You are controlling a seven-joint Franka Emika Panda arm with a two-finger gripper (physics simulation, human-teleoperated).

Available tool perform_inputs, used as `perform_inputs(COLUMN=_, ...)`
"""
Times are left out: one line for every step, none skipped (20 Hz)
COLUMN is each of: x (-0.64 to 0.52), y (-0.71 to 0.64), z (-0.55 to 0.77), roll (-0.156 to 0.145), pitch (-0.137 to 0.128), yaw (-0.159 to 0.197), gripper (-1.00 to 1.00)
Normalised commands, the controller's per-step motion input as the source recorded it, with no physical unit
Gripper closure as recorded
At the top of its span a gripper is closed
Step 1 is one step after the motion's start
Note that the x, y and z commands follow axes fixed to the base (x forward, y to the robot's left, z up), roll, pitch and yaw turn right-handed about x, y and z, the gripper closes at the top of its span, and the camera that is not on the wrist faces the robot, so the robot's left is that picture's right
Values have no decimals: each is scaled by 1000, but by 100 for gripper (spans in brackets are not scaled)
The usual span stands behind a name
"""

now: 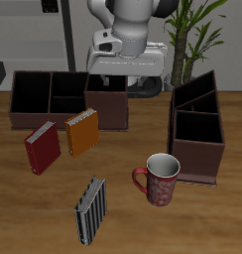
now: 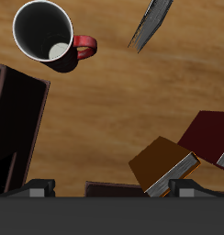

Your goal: Place the red mug into the left desk caddy's left compartment and place the red book into the left desk caddy's back compartment and place the orange book into the back desk caddy's front compartment

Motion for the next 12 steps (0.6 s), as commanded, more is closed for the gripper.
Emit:
perform_inputs(x=372, y=-119, z=76, roll=-23, pitch=31, yaw=-26, gripper=-100)
perform_inputs(x=365, y=31, z=51, roll=84, pitch=5, yaw=55, gripper=-100)
perform_inputs(x=727, y=-73, z=175, roll=1, pitch=66, yaw=44, gripper=-100)
perform_inputs(x=474, y=-18, z=174, roll=-28, pitch=-143, yaw=188, gripper=-100)
perform_inputs(x=401, y=-86, z=73, roll=-42, pitch=8, yaw=43, gripper=-100)
perform_inputs(x=507, y=57, z=93, roll=-6, pitch=-15, yaw=88, gripper=-100)
perform_inputs(x=544, y=-51, z=150, roll=4, pitch=19, yaw=-35, gripper=-100)
perform_inputs(x=519, y=21, z=126, roll=-26, pitch=-56, yaw=51, gripper=-100)
perform_inputs(x=581, y=-16, z=99, roll=41, pitch=4, yaw=131, gripper=-100)
perform_inputs(x=504, y=-175, z=192, roll=-120, pitch=-58, yaw=-129, gripper=-100)
perform_inputs(x=487, y=190, z=42, roll=159, pitch=-65, yaw=174, gripper=-100)
perform_inputs(x=549, y=-23, z=28, roll=-36, pitch=48, yaw=56, gripper=-100)
